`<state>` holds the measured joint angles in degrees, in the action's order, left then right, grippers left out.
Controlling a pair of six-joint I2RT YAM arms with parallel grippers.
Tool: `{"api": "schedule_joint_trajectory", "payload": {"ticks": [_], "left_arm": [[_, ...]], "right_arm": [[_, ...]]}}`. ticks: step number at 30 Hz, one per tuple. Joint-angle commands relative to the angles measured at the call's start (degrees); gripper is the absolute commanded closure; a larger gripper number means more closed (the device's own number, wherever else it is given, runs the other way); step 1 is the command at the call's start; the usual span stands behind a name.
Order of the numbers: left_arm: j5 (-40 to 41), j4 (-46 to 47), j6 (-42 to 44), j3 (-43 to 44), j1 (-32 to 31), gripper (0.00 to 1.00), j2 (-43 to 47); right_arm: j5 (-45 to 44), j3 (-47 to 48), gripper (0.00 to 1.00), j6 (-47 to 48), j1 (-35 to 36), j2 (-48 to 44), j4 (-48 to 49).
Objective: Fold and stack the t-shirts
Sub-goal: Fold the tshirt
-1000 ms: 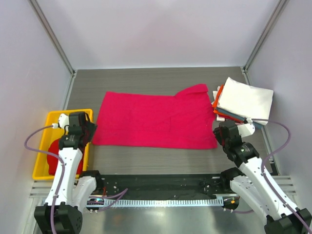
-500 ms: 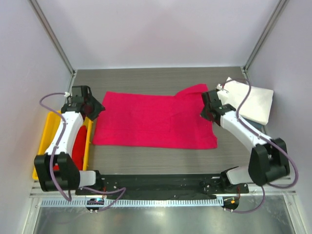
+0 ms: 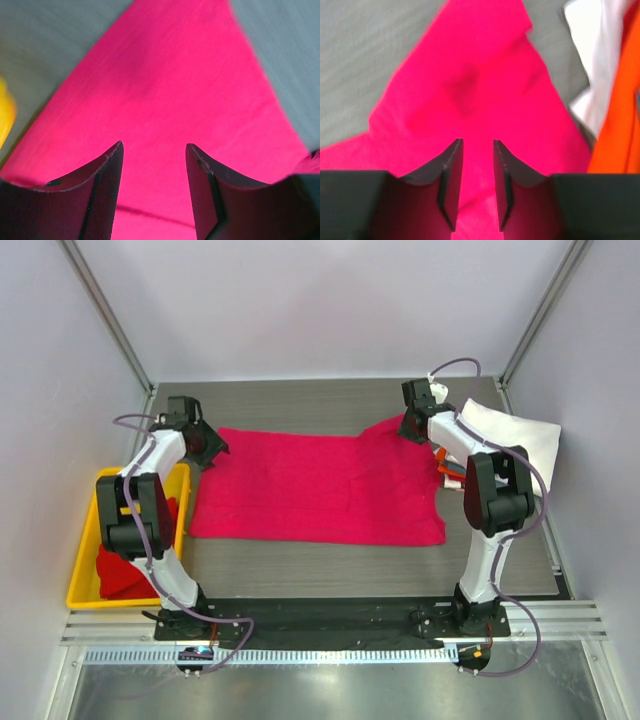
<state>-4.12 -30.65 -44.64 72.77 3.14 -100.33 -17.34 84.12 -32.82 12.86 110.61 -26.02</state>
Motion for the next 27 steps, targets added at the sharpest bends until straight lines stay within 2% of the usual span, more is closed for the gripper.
{"api": "schedule_joint_trajectory", "payload": {"ticks": [1,3,6,7,13,22,27], "left_arm": [[0.9,3.1,0.6,7.4,0.2,0.46,-4.3],[1.6,2.8,0.7,11.0,0.2,0.46,-6.8],[1.7,3.5,0.3,15.4,0.3,0.45,-10.8],[2.0,4.0,-0.1,16.4,0.2,0.45,-11.7],[5.8,8.9,-3.9,21.8,0.2,0.34,-16.7],[9.1,11.3,1.1,20.4,-0.6,0.32,-14.5],[10.9,10.9,4.9,21.5,-0.3,0.32,-16.2]], "right_arm": [[2.7,7.1,0.63,3.0,-2.0,3.6,1.7],[2.7,10.0,0.56,3.6,-3.6,5.1,1.8],[1.8,14.0,0.39,5.6,-4.9,7.8,2.0],[1.2,15.0,0.37,6.4,-5.0,9.5,2.1],[0.6,24.7,0.4,7.9,-5.0,16.8,1.9],[-2.2,31.5,0.4,9.2,-5.3,24.6,0.6],[-1.4,35.0,0.4,9.2,-5.5,29.0,-0.9]]}}
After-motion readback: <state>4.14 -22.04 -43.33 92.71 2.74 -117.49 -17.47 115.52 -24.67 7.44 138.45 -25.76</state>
